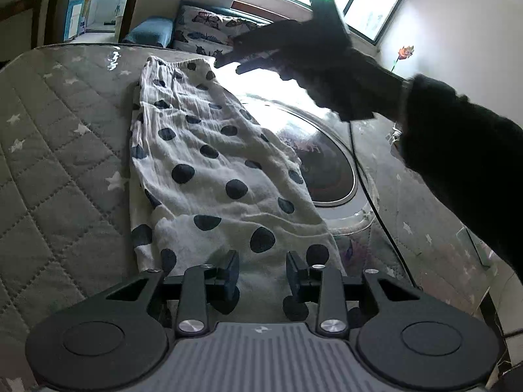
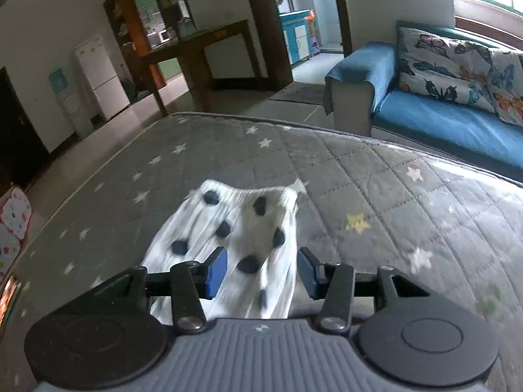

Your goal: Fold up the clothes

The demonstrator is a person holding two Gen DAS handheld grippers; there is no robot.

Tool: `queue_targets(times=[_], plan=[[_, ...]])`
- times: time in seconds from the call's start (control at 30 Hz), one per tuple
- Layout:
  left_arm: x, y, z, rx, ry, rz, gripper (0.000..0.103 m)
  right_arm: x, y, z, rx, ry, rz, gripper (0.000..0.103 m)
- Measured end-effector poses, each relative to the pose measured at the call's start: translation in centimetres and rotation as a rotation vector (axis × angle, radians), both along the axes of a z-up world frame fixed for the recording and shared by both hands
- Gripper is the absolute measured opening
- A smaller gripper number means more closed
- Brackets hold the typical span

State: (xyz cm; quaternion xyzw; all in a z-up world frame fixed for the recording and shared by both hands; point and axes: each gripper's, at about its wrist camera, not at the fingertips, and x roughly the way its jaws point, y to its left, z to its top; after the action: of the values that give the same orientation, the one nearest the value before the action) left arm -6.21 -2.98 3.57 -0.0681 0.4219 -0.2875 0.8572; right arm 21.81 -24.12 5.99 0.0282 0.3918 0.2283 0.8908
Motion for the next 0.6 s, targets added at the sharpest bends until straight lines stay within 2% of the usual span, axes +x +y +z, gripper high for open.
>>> queue_targets(times=[0.23, 0.43, 0.5, 0.6], plan=[[0.6, 0.2, -0.3, -0.004, 0.02, 0.0, 0.035, 3.7, 0.8, -2.2, 0.008, 0.009, -0.005, 0.054], [0.7, 0.4, -0.4, -0.006, 0.029, -0.003, 0.035, 5.0, 1.6, -3.4, -0.013, 0.007, -0.013, 0.055], [0.8, 0.4, -0.4, -0.007, 0.031, -0.003, 0.035, 5.3, 2.0, -3.5, -0.013, -0.001, -0.013, 0.061], [0.8, 0.5, -0.4, -0.007, 0.033, -0.002, 0.035, 5.5, 2.4, -3.7, -0.012, -0.02, -0.008, 0.062]])
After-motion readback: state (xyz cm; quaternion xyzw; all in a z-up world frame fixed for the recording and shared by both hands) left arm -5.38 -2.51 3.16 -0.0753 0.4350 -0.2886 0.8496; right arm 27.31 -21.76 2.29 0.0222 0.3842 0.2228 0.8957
